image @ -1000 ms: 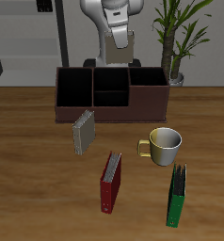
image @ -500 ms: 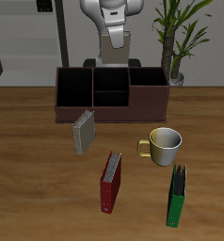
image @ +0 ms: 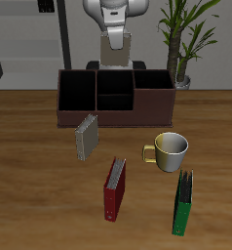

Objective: Place the right yellow book into the back desk caddy's back compartment

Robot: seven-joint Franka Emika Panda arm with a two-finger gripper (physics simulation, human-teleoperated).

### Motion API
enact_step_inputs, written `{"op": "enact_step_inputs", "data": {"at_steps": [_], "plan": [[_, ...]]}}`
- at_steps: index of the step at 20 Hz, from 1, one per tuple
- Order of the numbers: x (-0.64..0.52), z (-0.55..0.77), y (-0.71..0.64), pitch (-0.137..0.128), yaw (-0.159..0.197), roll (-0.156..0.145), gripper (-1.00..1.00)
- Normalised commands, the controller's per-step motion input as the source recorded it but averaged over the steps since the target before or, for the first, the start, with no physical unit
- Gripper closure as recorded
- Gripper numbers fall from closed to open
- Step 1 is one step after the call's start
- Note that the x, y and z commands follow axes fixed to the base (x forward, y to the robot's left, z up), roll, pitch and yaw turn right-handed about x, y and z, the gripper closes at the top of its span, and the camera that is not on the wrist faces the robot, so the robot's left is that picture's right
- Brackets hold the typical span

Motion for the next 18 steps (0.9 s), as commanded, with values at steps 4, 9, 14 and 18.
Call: {"op": "enact_step_inputs", "data": {"at_steps": [4,9,14,18], "plan": [[0.01,0.01,-0.04,-0.005,-0.009,-0.009,1.00],[0.02,0.08,-0.09,-0.027,-0.013,-0.023,1.00],[0.01,-0.02,0.08,0.004,-0.021,0.009,1.00],[0.02,-0.10,0.00,0.018,0.027,0.006,1.00]]}}
